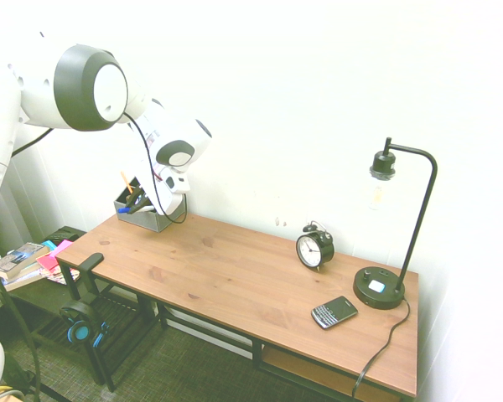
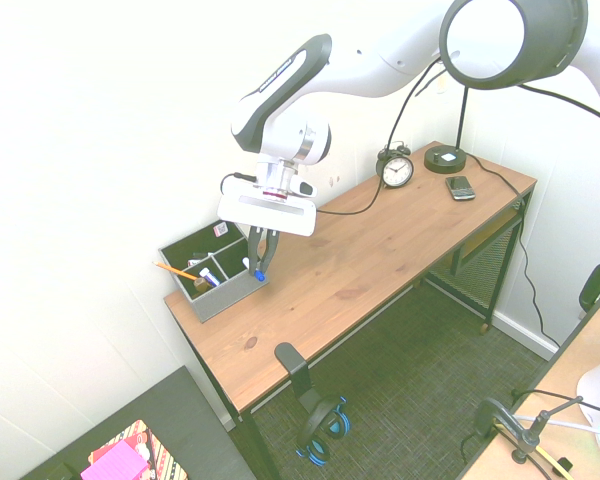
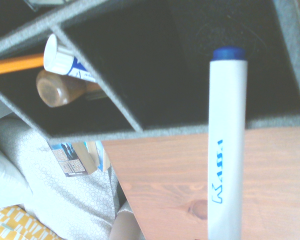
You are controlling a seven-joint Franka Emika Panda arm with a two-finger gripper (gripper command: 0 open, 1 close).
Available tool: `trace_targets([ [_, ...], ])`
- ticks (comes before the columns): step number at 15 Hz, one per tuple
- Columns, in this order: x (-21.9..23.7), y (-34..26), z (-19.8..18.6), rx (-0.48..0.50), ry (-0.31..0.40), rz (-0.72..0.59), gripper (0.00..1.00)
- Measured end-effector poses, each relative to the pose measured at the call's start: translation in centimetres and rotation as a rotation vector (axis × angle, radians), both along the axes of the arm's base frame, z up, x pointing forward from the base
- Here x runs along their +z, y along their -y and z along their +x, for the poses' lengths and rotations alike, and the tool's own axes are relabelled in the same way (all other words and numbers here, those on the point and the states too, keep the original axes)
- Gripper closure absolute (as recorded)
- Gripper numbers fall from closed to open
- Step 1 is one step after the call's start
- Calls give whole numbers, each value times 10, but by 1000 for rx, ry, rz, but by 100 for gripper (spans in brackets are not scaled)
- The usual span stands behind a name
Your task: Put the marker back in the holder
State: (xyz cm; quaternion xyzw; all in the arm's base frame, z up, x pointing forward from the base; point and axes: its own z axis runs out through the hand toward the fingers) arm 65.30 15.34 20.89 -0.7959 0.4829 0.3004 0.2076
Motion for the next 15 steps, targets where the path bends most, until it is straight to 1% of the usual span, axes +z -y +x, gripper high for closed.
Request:
trace_targets([
  [7,9,4,19,-25,35,30,100],
  [10,3,12,23,-39,19,47,100],
  [15,-8,23,30,-97,-18,111,100],
])
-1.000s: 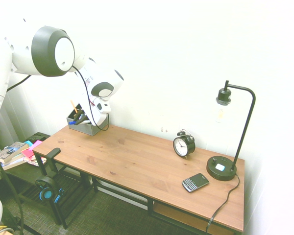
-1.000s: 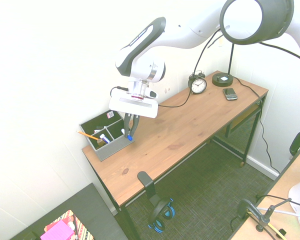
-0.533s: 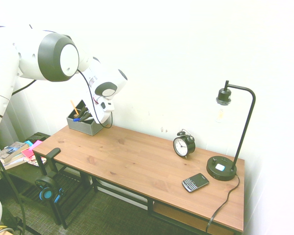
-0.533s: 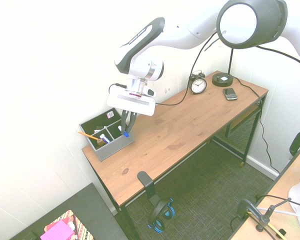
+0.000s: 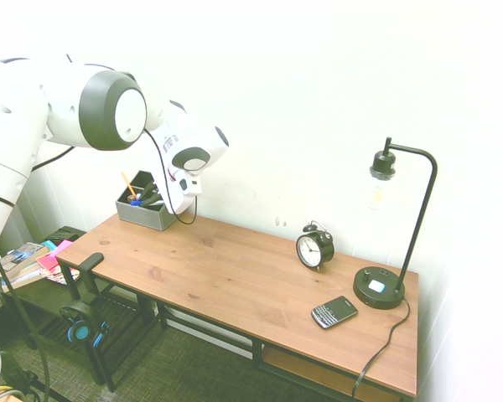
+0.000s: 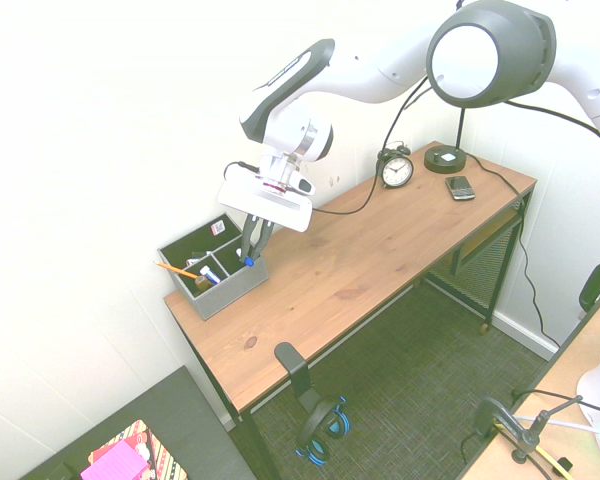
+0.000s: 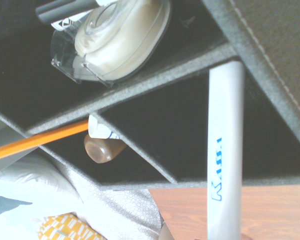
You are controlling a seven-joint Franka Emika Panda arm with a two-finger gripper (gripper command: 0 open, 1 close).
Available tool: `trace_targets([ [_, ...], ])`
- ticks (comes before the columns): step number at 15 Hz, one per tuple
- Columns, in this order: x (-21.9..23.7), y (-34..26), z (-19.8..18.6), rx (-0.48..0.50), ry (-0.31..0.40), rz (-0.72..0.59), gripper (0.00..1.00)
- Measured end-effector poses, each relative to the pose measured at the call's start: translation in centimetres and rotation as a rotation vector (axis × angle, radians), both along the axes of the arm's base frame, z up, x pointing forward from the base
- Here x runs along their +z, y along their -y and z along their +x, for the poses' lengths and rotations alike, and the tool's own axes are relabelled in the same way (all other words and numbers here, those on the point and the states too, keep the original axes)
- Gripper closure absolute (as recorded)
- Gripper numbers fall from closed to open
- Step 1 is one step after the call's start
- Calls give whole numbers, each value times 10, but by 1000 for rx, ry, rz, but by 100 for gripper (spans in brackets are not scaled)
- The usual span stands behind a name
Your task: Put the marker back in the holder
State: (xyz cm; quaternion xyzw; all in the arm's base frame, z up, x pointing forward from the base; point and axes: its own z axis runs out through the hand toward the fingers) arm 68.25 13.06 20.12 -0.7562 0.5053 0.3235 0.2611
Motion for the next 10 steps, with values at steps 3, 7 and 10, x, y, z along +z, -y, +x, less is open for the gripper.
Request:
trace_targets([
  [3,-3,1,-1,-1,-16,15,0],
  [7,4,1,2,8,-9,22,0],
  [10,3,2,3,8,-11,21,0],
])
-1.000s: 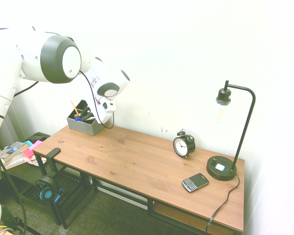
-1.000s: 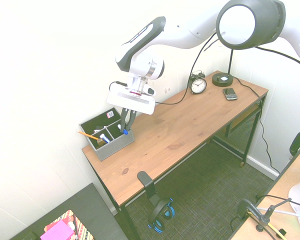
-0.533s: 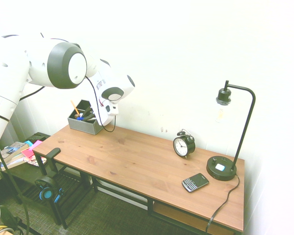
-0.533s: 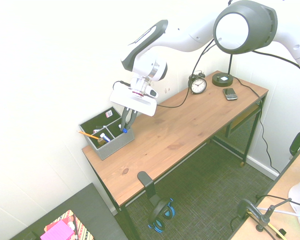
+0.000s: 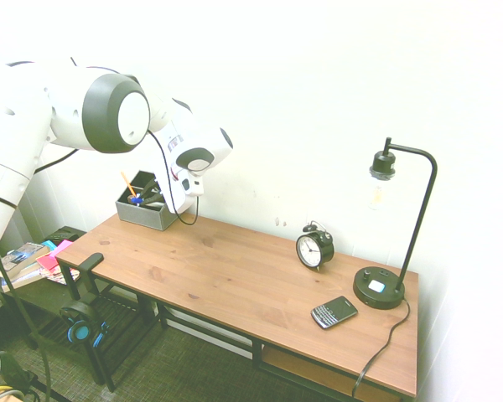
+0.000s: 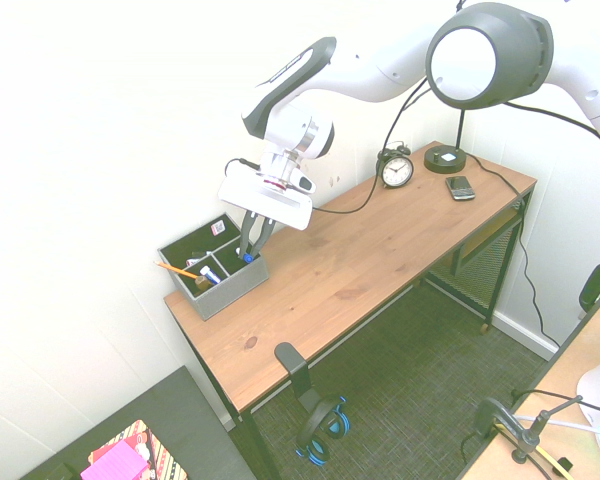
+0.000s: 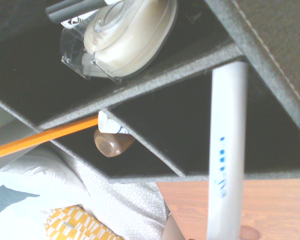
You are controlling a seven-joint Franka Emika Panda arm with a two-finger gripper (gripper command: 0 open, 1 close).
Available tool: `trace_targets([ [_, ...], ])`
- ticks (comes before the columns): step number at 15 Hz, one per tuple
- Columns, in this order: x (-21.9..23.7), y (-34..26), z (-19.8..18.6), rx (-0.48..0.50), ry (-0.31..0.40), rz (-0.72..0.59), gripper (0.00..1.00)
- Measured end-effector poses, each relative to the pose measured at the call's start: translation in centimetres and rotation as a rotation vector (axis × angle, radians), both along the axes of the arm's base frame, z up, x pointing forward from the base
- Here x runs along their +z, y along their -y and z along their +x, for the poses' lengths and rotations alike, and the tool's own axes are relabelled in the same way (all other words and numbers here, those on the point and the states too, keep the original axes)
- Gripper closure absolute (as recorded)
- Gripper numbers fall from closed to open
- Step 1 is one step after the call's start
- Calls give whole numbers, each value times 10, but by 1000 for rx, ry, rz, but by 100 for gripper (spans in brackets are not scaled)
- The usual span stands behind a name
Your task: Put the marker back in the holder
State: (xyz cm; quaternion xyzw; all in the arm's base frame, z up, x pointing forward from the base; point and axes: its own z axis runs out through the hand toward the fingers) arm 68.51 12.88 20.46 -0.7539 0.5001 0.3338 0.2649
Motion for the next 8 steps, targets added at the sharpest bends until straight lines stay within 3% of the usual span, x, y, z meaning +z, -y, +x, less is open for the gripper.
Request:
trace_targets([
  [5,-5,-1,-1,2,-6,-1,0],
  [8,13,-11,-3,107,22,-67,0],
])
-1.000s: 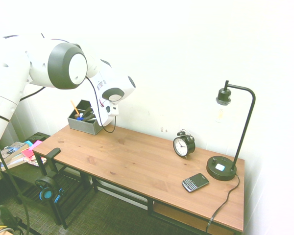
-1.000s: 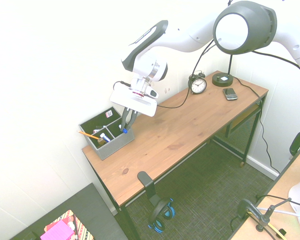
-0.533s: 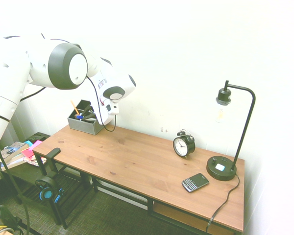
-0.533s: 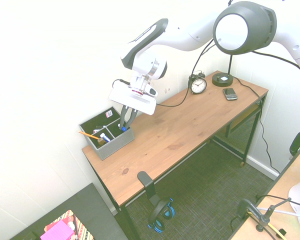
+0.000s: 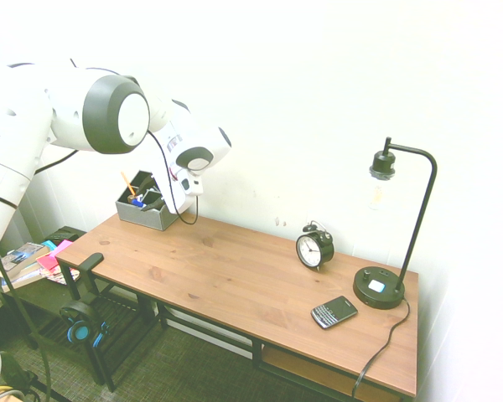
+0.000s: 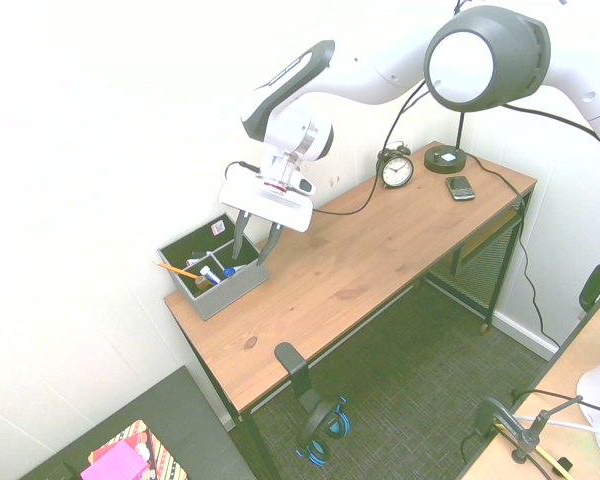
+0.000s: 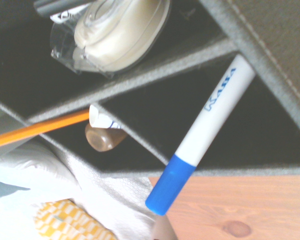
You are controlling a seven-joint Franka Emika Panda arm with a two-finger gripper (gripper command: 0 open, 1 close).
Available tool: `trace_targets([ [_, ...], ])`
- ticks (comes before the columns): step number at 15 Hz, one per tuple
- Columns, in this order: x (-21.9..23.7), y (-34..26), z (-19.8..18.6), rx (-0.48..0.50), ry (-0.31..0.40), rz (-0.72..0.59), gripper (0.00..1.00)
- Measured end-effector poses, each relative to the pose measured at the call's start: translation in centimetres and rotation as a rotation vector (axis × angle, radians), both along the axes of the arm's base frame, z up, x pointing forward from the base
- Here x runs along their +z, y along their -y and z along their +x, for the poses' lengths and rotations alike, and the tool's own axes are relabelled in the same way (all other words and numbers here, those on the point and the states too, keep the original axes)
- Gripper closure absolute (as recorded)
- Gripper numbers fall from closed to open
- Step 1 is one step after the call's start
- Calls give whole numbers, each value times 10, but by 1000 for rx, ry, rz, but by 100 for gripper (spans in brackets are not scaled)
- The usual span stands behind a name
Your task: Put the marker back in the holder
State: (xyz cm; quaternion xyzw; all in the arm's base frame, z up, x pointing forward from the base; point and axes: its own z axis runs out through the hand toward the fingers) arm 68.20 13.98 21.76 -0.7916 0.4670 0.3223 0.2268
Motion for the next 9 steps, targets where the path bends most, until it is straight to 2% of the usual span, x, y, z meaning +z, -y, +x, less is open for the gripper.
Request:
trace_targets([
  [4,66,-22,-36,179,70,-192,0],
  [9,156,12,-97,343,188,-456,0],
])
